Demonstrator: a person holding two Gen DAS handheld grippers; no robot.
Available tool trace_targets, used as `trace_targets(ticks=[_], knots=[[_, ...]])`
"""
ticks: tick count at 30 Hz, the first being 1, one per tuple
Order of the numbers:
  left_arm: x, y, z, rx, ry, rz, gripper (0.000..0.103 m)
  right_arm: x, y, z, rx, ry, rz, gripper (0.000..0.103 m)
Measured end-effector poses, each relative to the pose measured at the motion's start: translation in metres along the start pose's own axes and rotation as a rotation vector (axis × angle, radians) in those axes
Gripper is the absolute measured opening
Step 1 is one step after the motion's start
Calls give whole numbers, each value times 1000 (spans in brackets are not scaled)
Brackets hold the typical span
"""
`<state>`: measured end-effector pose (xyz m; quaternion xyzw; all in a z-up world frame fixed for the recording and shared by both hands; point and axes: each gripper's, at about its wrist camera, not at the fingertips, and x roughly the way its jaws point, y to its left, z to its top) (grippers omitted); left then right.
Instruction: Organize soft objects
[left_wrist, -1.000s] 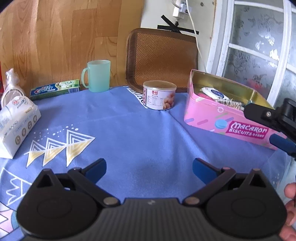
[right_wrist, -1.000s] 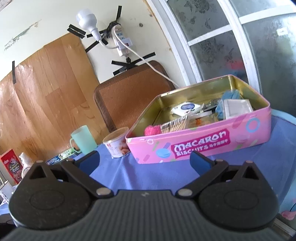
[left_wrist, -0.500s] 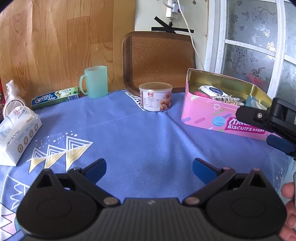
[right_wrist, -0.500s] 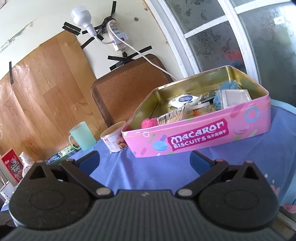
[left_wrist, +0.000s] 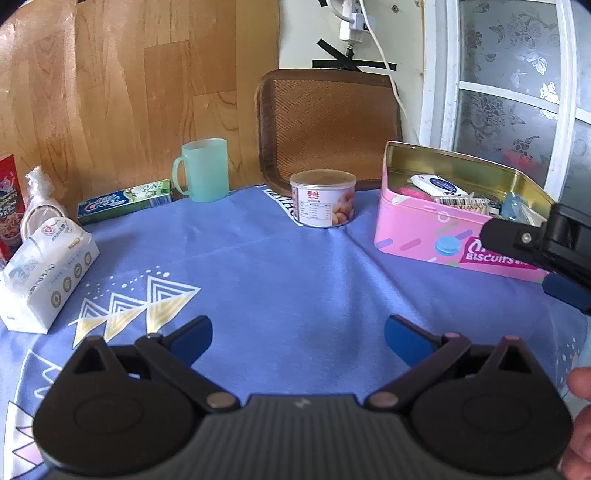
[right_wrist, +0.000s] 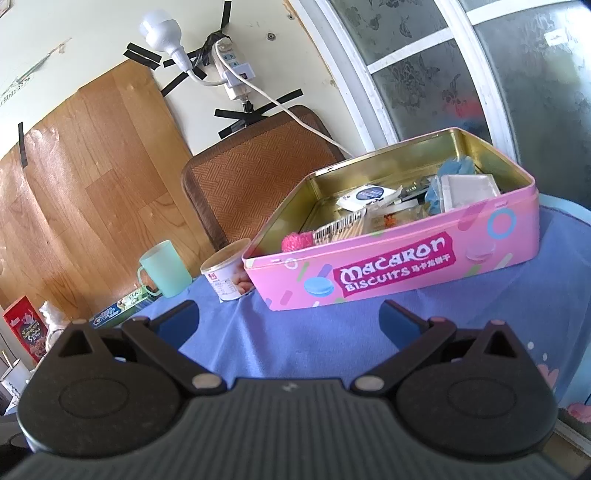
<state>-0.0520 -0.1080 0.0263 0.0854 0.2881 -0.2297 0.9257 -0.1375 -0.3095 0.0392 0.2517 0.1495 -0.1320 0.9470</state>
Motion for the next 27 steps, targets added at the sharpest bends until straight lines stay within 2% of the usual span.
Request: trace_targets(ticks=[16,27], knots=[[2,7,0,-31,5,40,103,1,0,-1,0,16,1,103],[5,7,0,-14,17,99,103,2,-3,-2,13,28,-5,103]])
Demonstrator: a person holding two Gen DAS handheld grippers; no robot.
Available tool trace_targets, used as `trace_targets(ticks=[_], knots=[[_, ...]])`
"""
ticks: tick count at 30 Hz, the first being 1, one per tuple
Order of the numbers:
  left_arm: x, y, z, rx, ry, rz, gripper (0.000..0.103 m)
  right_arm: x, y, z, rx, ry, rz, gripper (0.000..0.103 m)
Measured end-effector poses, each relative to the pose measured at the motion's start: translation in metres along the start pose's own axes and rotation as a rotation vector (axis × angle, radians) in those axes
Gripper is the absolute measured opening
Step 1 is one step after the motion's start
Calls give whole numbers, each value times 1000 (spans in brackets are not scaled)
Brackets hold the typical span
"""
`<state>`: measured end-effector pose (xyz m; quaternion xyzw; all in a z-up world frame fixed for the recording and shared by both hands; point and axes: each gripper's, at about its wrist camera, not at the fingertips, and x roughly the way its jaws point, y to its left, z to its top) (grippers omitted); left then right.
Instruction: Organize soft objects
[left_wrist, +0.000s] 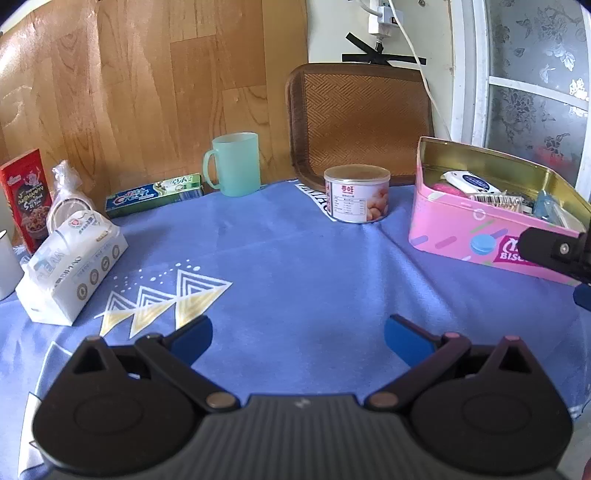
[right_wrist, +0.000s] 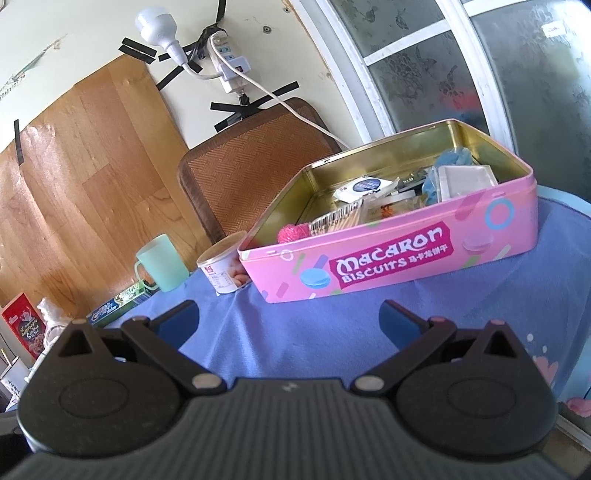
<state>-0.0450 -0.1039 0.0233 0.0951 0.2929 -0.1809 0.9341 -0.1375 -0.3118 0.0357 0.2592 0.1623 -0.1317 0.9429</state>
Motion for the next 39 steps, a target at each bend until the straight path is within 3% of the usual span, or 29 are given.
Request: trace_targets(ticks=[15,39], knots=[[1,-4,-1,38,4,56,103,-1,-1,0,6,3,1,103],[13,-10,-7,79,74,63,103,4,-2,0,12,26,12,103]])
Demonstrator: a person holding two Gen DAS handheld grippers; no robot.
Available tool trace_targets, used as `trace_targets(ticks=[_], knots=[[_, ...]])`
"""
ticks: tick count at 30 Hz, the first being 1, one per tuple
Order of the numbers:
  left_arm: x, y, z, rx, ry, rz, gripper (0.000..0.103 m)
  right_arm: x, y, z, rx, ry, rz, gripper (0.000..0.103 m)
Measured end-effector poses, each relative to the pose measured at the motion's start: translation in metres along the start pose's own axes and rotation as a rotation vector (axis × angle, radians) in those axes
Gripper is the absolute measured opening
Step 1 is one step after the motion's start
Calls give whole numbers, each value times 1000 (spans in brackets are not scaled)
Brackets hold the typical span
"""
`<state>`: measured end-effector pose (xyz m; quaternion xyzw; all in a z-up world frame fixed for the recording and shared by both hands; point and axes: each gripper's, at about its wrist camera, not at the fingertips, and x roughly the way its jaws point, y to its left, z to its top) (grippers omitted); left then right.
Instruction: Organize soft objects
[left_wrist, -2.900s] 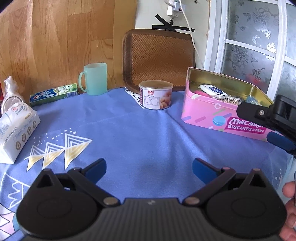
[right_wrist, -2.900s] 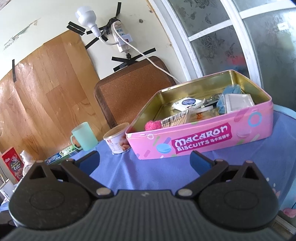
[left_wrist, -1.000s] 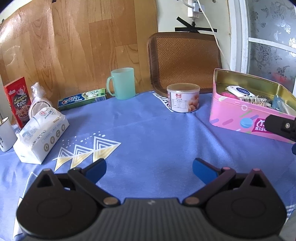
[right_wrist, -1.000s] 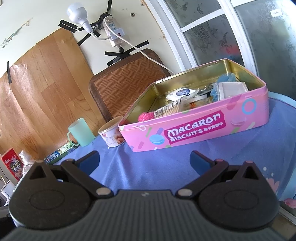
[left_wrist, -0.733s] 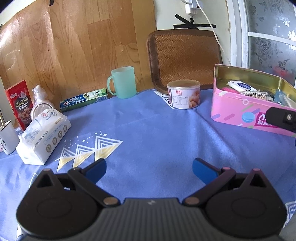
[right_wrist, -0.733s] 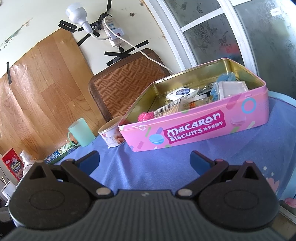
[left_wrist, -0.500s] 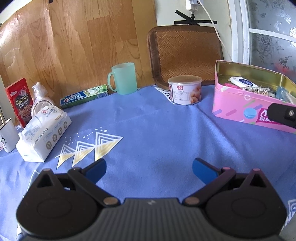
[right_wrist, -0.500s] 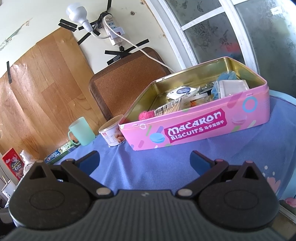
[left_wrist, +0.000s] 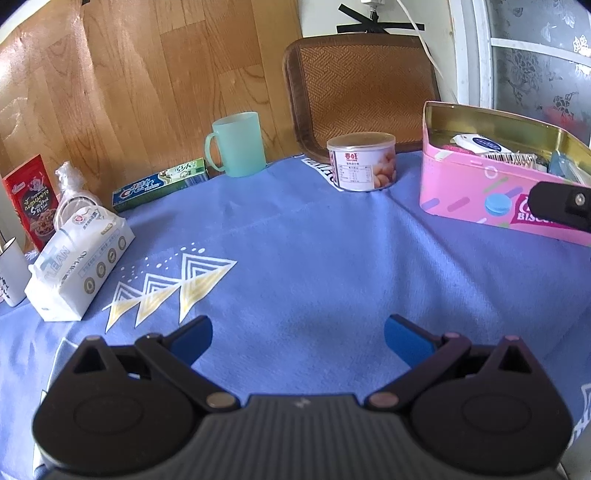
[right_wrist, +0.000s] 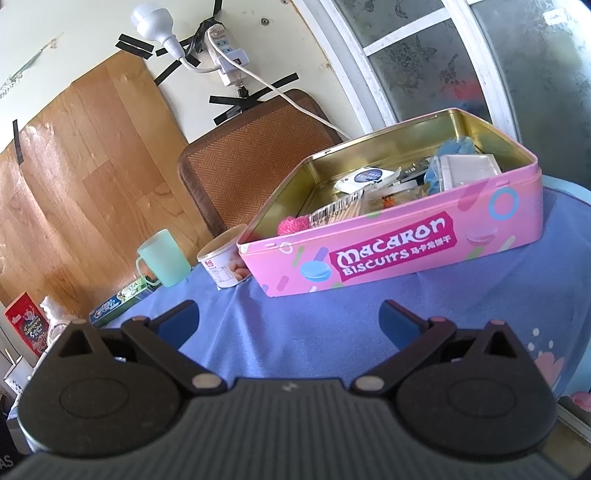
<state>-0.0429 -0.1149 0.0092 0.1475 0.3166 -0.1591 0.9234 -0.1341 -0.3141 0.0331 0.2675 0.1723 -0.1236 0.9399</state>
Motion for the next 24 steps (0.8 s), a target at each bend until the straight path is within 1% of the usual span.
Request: trace_targets(ticks=[24], knots=[[2,-6,-4,28,33,-33,103,2,-6,-2,12,15,-2,103]])
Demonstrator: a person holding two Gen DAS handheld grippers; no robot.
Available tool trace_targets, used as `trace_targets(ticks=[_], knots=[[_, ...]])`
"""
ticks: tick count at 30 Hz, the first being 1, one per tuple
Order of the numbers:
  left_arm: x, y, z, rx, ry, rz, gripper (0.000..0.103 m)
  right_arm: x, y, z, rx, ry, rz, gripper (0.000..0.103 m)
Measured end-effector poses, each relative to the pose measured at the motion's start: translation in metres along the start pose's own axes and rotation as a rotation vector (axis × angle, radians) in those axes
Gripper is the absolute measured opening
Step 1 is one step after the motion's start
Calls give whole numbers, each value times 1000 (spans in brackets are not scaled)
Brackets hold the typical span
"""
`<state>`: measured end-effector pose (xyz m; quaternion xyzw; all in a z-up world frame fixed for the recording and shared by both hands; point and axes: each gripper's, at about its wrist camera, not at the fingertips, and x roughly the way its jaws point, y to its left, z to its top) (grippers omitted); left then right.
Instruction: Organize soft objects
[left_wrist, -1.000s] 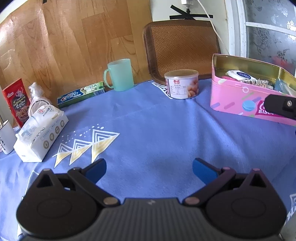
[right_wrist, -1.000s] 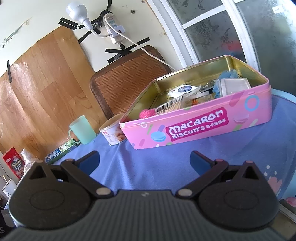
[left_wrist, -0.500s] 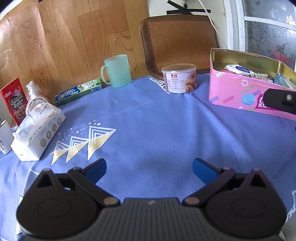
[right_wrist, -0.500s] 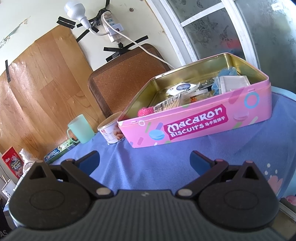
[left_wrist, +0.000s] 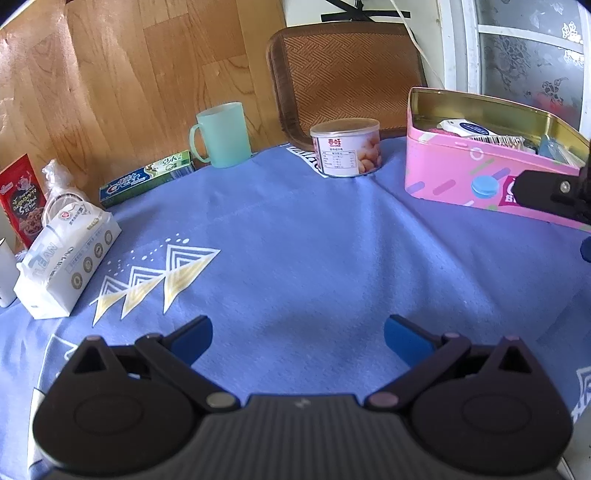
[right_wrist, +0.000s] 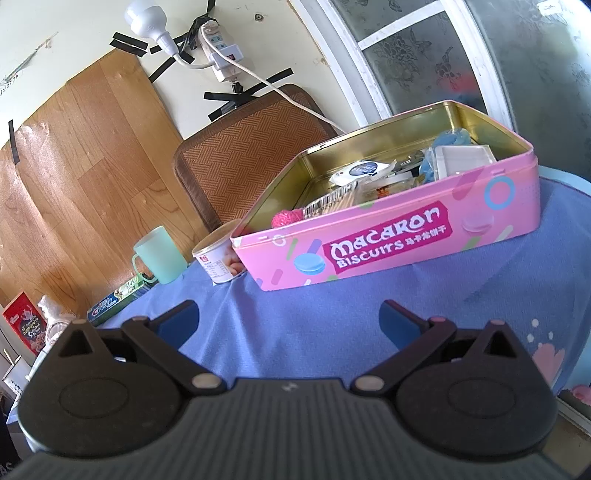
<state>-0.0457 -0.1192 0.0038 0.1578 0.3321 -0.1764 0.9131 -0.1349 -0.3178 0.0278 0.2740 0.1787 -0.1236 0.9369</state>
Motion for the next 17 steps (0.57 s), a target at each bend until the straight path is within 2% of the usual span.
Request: trace_targets(ticks=[11,14,17], knots=[[-1,0,-1,1,0,-29,103,-1,0,0,0,0,0,103],[-4,2,0,-10,-18,-60,103,-1,0,-1,-4,-4,-2,103],[-5,2,2,2,-47,-54,103,-2,1,-2,-23,-20,-9,103]])
